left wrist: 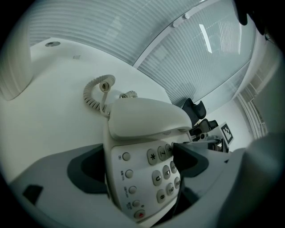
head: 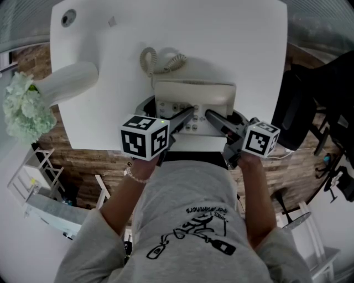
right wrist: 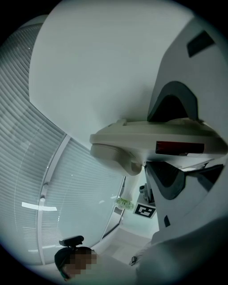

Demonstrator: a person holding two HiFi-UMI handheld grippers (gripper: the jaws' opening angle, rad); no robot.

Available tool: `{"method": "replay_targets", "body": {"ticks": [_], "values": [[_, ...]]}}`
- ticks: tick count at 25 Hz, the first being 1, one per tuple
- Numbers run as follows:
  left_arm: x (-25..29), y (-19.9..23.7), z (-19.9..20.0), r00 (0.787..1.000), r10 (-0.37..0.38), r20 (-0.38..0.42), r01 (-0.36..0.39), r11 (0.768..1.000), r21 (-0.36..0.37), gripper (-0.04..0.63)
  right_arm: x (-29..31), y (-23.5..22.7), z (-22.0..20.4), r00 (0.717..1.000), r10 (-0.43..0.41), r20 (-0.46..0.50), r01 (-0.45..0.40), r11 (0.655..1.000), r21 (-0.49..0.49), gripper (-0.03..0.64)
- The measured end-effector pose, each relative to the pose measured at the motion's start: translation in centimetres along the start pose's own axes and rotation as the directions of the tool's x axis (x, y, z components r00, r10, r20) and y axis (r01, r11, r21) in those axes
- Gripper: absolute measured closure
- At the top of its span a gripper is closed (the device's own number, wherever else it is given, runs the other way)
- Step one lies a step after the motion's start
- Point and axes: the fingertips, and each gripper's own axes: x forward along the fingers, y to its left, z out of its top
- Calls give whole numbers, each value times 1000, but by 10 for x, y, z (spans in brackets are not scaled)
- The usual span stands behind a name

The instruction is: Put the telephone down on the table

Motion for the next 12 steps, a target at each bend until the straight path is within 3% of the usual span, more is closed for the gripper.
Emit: {"method": "replay_targets", "body": {"ticks": [12], "values": [[1, 3, -1, 998, 58, -4, -58, 998, -7, 141, -1, -2, 2, 999, -31, -9, 31, 999, -8, 324]]}}
